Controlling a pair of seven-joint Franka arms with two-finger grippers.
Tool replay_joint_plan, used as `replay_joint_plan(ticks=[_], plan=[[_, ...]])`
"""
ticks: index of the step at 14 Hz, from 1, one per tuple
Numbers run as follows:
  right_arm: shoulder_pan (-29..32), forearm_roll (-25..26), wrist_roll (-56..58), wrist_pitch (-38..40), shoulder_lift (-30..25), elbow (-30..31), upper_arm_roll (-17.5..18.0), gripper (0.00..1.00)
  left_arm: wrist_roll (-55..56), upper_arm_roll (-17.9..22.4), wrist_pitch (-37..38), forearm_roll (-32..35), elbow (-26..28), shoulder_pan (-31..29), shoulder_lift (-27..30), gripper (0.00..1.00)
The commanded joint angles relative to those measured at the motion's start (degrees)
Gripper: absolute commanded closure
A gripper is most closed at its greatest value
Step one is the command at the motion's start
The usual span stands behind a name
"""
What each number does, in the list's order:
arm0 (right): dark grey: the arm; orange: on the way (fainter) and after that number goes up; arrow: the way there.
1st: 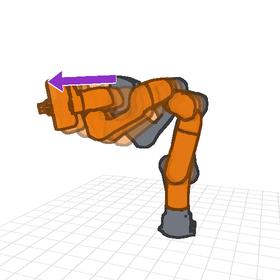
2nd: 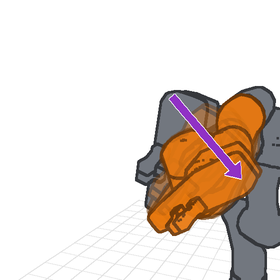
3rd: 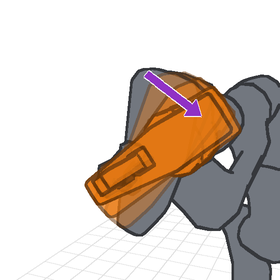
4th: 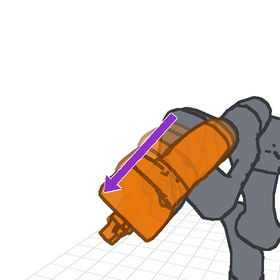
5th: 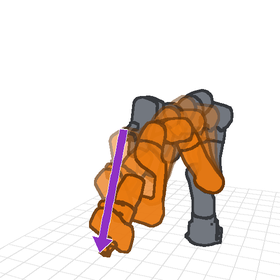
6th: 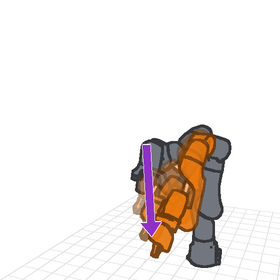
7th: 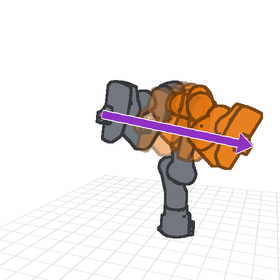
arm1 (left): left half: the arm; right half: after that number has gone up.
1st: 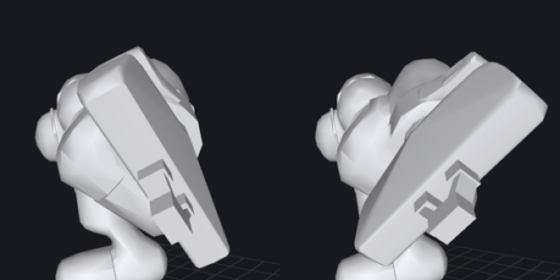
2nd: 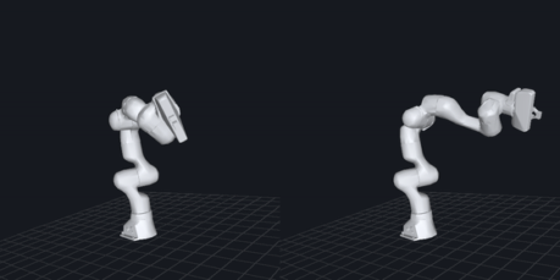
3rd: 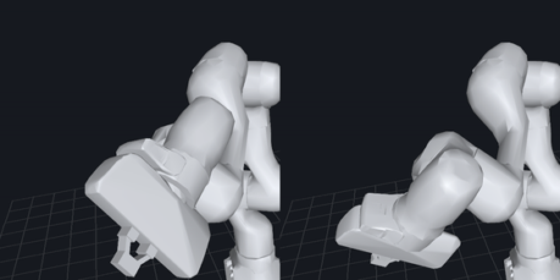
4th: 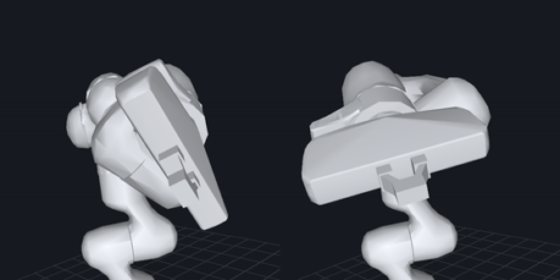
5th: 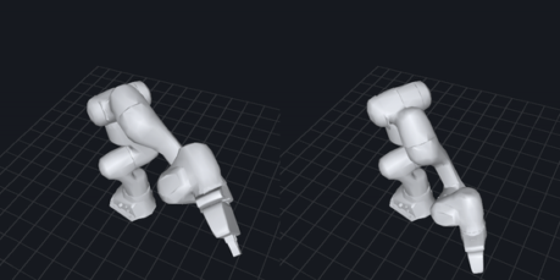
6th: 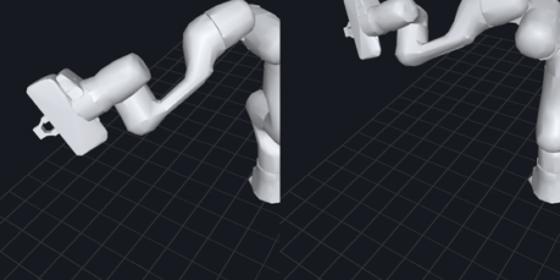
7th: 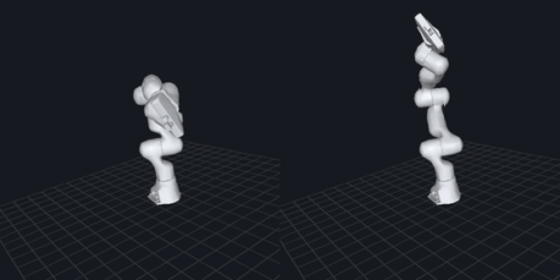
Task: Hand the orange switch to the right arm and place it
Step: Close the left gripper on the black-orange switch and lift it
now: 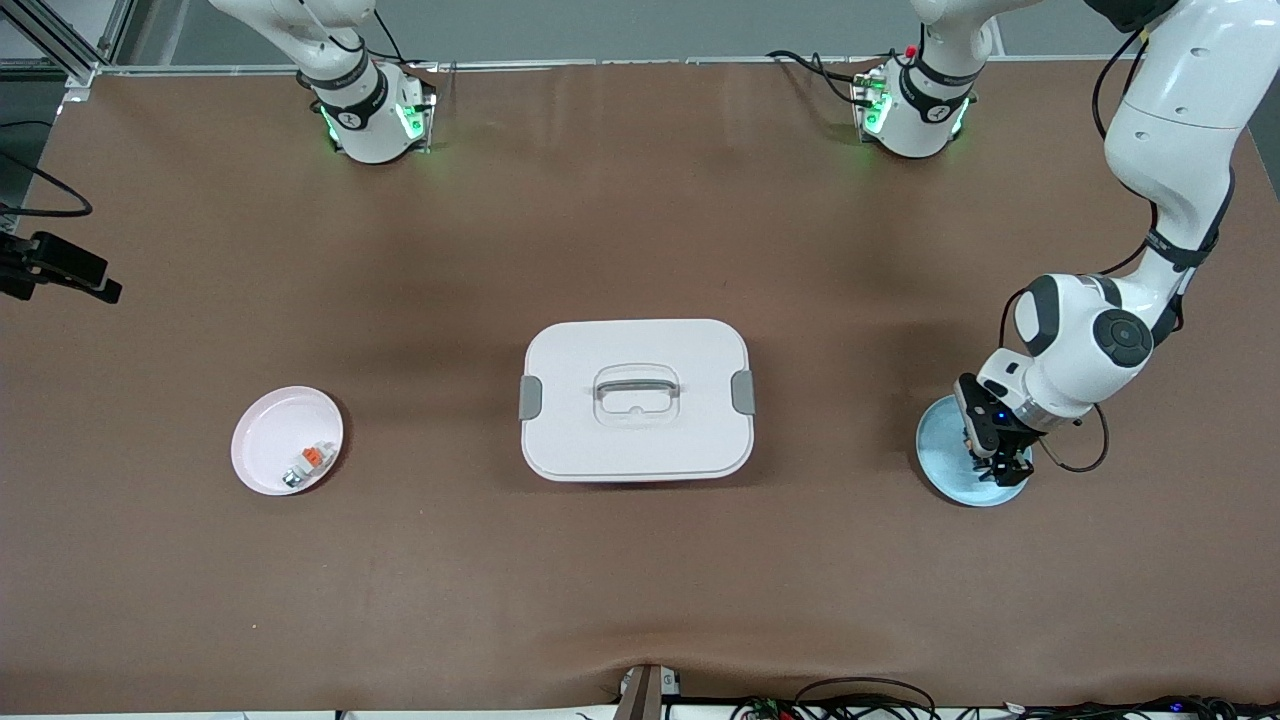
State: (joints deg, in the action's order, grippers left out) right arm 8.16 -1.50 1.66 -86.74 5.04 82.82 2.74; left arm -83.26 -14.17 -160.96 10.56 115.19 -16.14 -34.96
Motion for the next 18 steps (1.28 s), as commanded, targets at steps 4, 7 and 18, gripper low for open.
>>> replay_joint_plan(ticks=[4,7,18], plan=[[0.19,-0.70,0.19,0.61,0.32,-0.91,-0.02,0.00,0.11,-0.59,-1.29,1.13,-0.67,-0.12,-0.47,1.00],[0.27,-0.70,0.19,0.61,0.32,-0.91,-0.02,0.00,0.55,-3.05,1.25,0.00,-0.85,-0.64,2.08,1.00],[0.27,-0.70,0.19,0.61,0.32,-0.82,-0.02,0.00,18.81,-12.72,27.25,-6.16,-17.61,-0.65,6.75,1.00]])
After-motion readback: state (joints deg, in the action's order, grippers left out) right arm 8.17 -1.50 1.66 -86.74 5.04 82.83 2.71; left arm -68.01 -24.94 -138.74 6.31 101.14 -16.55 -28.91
